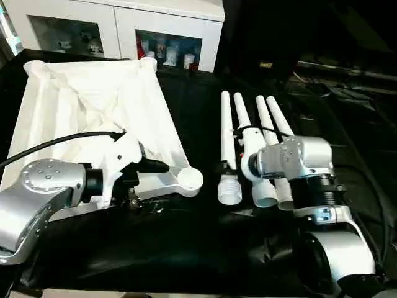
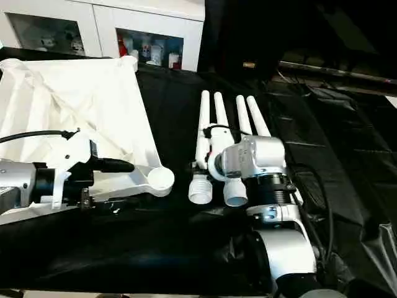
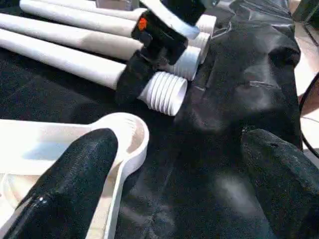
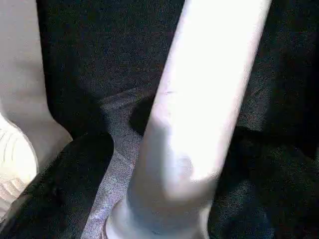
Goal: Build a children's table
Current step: Pick table leg
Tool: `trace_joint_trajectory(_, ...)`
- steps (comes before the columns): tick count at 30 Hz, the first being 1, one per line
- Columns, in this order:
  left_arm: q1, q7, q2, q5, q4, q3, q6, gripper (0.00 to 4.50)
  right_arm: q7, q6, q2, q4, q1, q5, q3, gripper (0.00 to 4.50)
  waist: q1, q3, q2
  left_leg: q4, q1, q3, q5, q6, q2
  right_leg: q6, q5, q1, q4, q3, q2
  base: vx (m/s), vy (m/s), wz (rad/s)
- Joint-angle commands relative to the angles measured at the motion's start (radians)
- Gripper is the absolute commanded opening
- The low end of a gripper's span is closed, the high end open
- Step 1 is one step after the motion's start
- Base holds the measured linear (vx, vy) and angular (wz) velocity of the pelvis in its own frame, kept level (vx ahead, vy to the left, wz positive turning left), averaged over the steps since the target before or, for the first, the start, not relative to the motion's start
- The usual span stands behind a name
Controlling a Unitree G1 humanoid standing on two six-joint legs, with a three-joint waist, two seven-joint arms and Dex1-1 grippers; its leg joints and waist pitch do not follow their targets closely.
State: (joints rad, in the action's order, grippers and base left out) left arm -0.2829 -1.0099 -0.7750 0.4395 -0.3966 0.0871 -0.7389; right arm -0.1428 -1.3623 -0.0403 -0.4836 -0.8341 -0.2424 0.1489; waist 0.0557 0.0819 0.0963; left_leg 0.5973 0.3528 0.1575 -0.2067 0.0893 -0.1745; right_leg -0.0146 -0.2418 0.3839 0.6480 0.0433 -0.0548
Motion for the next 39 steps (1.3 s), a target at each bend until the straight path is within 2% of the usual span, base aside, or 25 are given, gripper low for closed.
trace_joint_trajectory(1, -0.013, 0.005, 0.002, 0.010, -0.027, 0.013, -0.010, 4.49, 0.005, 0.007, 0.001, -0.017, -0.013, -0.003, 0.017, 4.32, 0.002, -0.061, -0.028, -0.073, -0.009, -0.002, 0.042, 0.090, -0.040, -0.171, 0.144, -0.054, -0.054, -0.054, -0.070, 0.000, 0.000, 0.00)
trace_joint_trajectory(5, -0.004, 0.005, 0.002, 0.009, -0.031, 0.017, -0.006, 4.50, 0.014, 0.021, 0.012, -0.033, -0.009, -0.002, 0.025, 3.95, 0.003, -0.068, -0.029, -0.073, -0.009, -0.002, 0.046, 0.097, -0.041, -0.173, 0.151, -0.056, -0.052, -0.052, -0.071, 0.000, 0.000, 0.00)
trace_joint_trajectory(6, 0.003, 0.007, 0.005, 0.004, -0.031, 0.025, 0.001, 4.50, 0.016, 0.032, 0.017, -0.040, -0.003, -0.002, 0.028, 3.85, 0.003, -0.075, -0.032, -0.070, -0.009, -0.003, 0.055, 0.098, -0.040, -0.176, 0.164, -0.059, -0.051, -0.052, -0.072, 0.000, 0.000, 0.00)
trace_joint_trajectory(7, 0.004, 0.011, 0.008, -0.001, -0.029, 0.031, 0.005, 4.50, 0.015, 0.038, 0.018, -0.047, -0.001, -0.002, 0.028, 3.76, 0.004, -0.075, -0.028, -0.070, -0.008, -0.002, 0.062, 0.095, -0.040, -0.178, 0.174, -0.059, -0.050, -0.052, -0.072, 0.000, 0.000, 0.00)
trace_joint_trajectory(8, 0.005, 0.013, 0.011, -0.004, -0.027, 0.036, 0.008, 4.50, 0.013, 0.043, 0.017, -0.052, 0.002, -0.002, 0.027, 3.67, 0.004, -0.075, -0.030, -0.070, -0.008, -0.002, 0.063, 0.096, -0.040, -0.178, 0.175, -0.058, -0.050, -0.052, -0.072, 0.000, 0.000, 0.00)
trace_joint_trajectory(9, 0.006, 0.023, 0.025, -0.018, -0.020, 0.051, 0.024, 4.50, 0.009, 0.058, 0.014, -0.071, 0.009, 0.001, 0.020, 3.59, 0.004, -0.078, -0.022, -0.069, -0.008, -0.002, 0.068, 0.093, -0.041, -0.178, 0.177, -0.061, -0.049, -0.052, -0.072, 0.000, 0.000, 0.00)
trace_joint_trajectory(13, -0.001, 0.036, 0.040, -0.046, -0.002, 0.071, 0.053, 4.50, 0.003, 0.072, 0.011, -0.092, 0.007, 0.004, 0.014, 3.23, 0.005, -0.080, -0.023, -0.069, -0.008, -0.002, 0.057, 0.095, -0.041, -0.172, 0.165, -0.060, -0.051, -0.051, -0.073, 0.000, 0.000, 0.00)
trace_joint_trajectory(14, -0.001, 0.036, 0.040, -0.058, 0.004, 0.081, 0.064, 4.50, 0.001, 0.080, 0.011, -0.101, 0.003, 0.005, 0.013, 3.15, 0.006, -0.080, -0.026, -0.069, -0.008, -0.003, 0.054, 0.096, -0.041, -0.171, 0.163, -0.060, -0.051, -0.051, -0.073, 0.000, 0.000, 0.00)
trace_joint_trajectory(15, 0.004, 0.033, 0.033, -0.082, 0.014, 0.104, 0.083, 4.50, -0.001, 0.100, 0.009, -0.124, -0.005, 0.007, 0.016, 2.97, 0.008, -0.080, -0.036, -0.070, -0.009, -0.004, 0.041, 0.099, -0.041, -0.169, 0.153, -0.059, -0.051, -0.051, -0.075, 0.000, 0.000, 0.00)
trace_joint_trajectory(17, 0.008, 0.034, 0.032, -0.089, 0.015, 0.110, 0.090, 4.50, 0.000, 0.109, 0.009, -0.131, -0.007, 0.007, 0.019, 2.87, 0.008, -0.079, -0.031, -0.071, -0.010, -0.003, 0.011, 0.103, -0.042, -0.165, 0.115, -0.057, -0.055, -0.051, -0.073, 0.000, 0.000, 0.00)
trace_joint_trajectory(18, 0.015, 0.040, 0.035, -0.092, 0.015, 0.115, 0.097, 4.50, 0.002, 0.118, 0.010, -0.136, -0.004, 0.007, 0.022, 2.79, 0.009, -0.079, -0.035, -0.072, -0.009, -0.004, 0.000, 0.107, -0.042, -0.168, 0.103, -0.057, -0.055, -0.051, -0.075, 0.000, 0.000, 0.00)
trace_joint_trajectory(19, 0.019, 0.041, 0.035, -0.097, 0.017, 0.120, 0.103, 4.50, 0.004, 0.124, 0.010, -0.140, -0.001, 0.009, 0.024, 2.71, 0.009, -0.080, -0.033, -0.072, -0.009, -0.005, -0.003, 0.108, -0.043, -0.169, 0.101, -0.058, -0.055, -0.051, -0.076, 0.000, 0.000, 0.00)
trace_joint_trajectory(20, 0.025, 0.044, 0.036, -0.103, 0.019, 0.124, 0.110, 4.50, 0.007, 0.130, 0.010, -0.144, 0.005, 0.011, 0.024, 2.54, 0.011, -0.079, -0.041, -0.073, -0.010, -0.006, -0.016, 0.113, -0.043, -0.171, 0.090, -0.055, -0.055, -0.050, -0.076, 0.000, 0.000, 0.00)
trace_joint_trajectory(21, 0.030, 0.045, 0.036, -0.108, 0.021, 0.127, 0.116, 4.50, 0.009, 0.136, 0.011, -0.148, 0.008, 0.012, 0.024, 2.48, 0.010, -0.078, -0.037, -0.074, -0.010, -0.005, -0.034, 0.112, -0.044, -0.172, 0.073, -0.055, -0.057, -0.050, -0.075, 0.000, 0.000, 0.00)
trace_joint_trajectory(22, 0.034, 0.047, 0.037, -0.113, 0.024, 0.129, 0.122, 4.50, 0.010, 0.138, 0.013, -0.149, 0.013, 0.011, 0.026, 2.40, 0.012, -0.078, -0.045, -0.074, -0.010, -0.007, -0.039, 0.114, -0.044, -0.174, 0.069, -0.054, -0.056, -0.050, -0.076, 0.000, 0.000, 0.00)
trace_joint_trajectory(23, 0.037, 0.049, 0.037, -0.116, 0.027, 0.130, 0.126, 4.50, 0.011, 0.140, 0.015, -0.149, 0.016, 0.011, 0.027, 2.40, 0.010, -0.078, -0.041, -0.074, -0.009, -0.006, -0.042, 0.113, -0.044, -0.174, 0.068, -0.054, -0.058, -0.050, -0.075, 0.000, 0.000, 0.00)
trace_joint_trajectory(25, 0.043, 0.060, 0.049, -0.120, 0.038, 0.126, 0.136, 4.50, 0.010, 0.148, 0.019, -0.154, 0.023, 0.010, 0.028, 2.18, 0.013, -0.079, -0.047, -0.074, -0.010, -0.006, -0.047, 0.112, -0.043, -0.176, 0.067, -0.052, -0.056, -0.049, -0.075, 0.000, 0.000, 0.00)
trace_joint_trajectory(30, 0.028, 0.102, 0.081, -0.125, 0.066, 0.109, 0.129, 4.50, 0.010, 0.165, 0.020, -0.159, 0.029, 0.007, 0.030, 1.96, 0.013, -0.080, -0.043, -0.074, -0.009, -0.007, -0.057, 0.109, -0.044, -0.181, 0.059, -0.054, -0.057, -0.050, -0.075, 0.000, 0.000, 0.00)
trace_joint_trajectory(31, 0.027, 0.104, 0.083, -0.125, 0.068, 0.109, 0.130, 4.50, 0.011, 0.167, 0.020, -0.159, 0.029, 0.006, 0.032, 1.94, 0.015, -0.080, -0.055, -0.074, -0.009, -0.009, -0.058, 0.112, -0.043, -0.182, 0.061, -0.053, -0.056, -0.049, -0.076, 0.000, 0.000, 0.00)
trace_joint_trajectory(33, 0.014, 0.114, 0.097, -0.127, 0.079, 0.104, 0.140, 4.50, 0.015, 0.177, 0.019, -0.149, 0.027, 0.004, 0.039, 1.93, 0.015, -0.080, -0.047, -0.074, -0.009, -0.008, -0.058, 0.107, -0.043, -0.183, 0.068, -0.054, -0.057, -0.049, -0.074, 0.000, 0.000, 0.00)
trace_joint_trajectory(34, -0.020, 0.160, 0.154, -0.133, 0.111, 0.083, 0.190, 4.50, 0.009, 0.247, 0.017, -0.074, 0.045, -0.005, 0.052, 1.92, 0.017, -0.080, -0.045, -0.074, -0.008, -0.006, -0.058, 0.104, -0.043, -0.185, 0.066, -0.054, -0.059, -0.050, -0.075, 0.000, 0.000, 0.00)
trace_joint_trajectory(36, -0.051, 0.211, 0.213, -0.133, 0.147, 0.059, 0.233, 4.50, -0.001, 0.324, 0.016, -0.004, 0.067, -0.012, 0.062, 1.91, 0.027, -0.084, -0.049, -0.070, -0.012, -0.006, -0.047, 0.097, -0.047, -0.189, 0.093, -0.055, -0.058, -0.051, -0.079, 0.000, 0.000, 0.00)
trace_joint_trajectory(37, -0.057, 0.217, 0.222, -0.128, 0.153, 0.054, 0.231, 4.50, -0.004, 0.335, 0.015, 0.006, 0.072, -0.012, 0.061, 1.91, 0.029, -0.083, -0.047, -0.072, -0.010, -0.006, -0.041, 0.093, -0.045, -0.188, 0.097, -0.055, -0.059, -0.049, -0.076, 0.000, 0.000, 0.00)
trace_joint_trajectory(38, -0.092, 0.260, 0.271, -0.105, 0.188, 0.028, 0.210, 4.50, -0.026, 0.398, 0.008, 0.062, 0.097, -0.015, 0.058, 1.91, 0.033, -0.085, -0.047, -0.071, -0.010, -0.005, -0.043, 0.093, -0.046, -0.189, 0.104, -0.056, -0.057, -0.049, -0.077, 0.000, 0.000, 0.00)
trace_joint_trajectory(39, -0.124, 0.313, 0.325, -0.090, 0.219, 0.002, 0.211, 4.50, -0.072, 0.455, -0.005, 0.124, 0.128, -0.019, 0.042, 1.91, 0.039, -0.084, -0.059, -0.070, -0.010, -0.005, -0.043, 0.095, -0.045, -0.187, 0.117, -0.054, -0.057, -0.050, -0.077, 0.000, 0.000, 0.00)
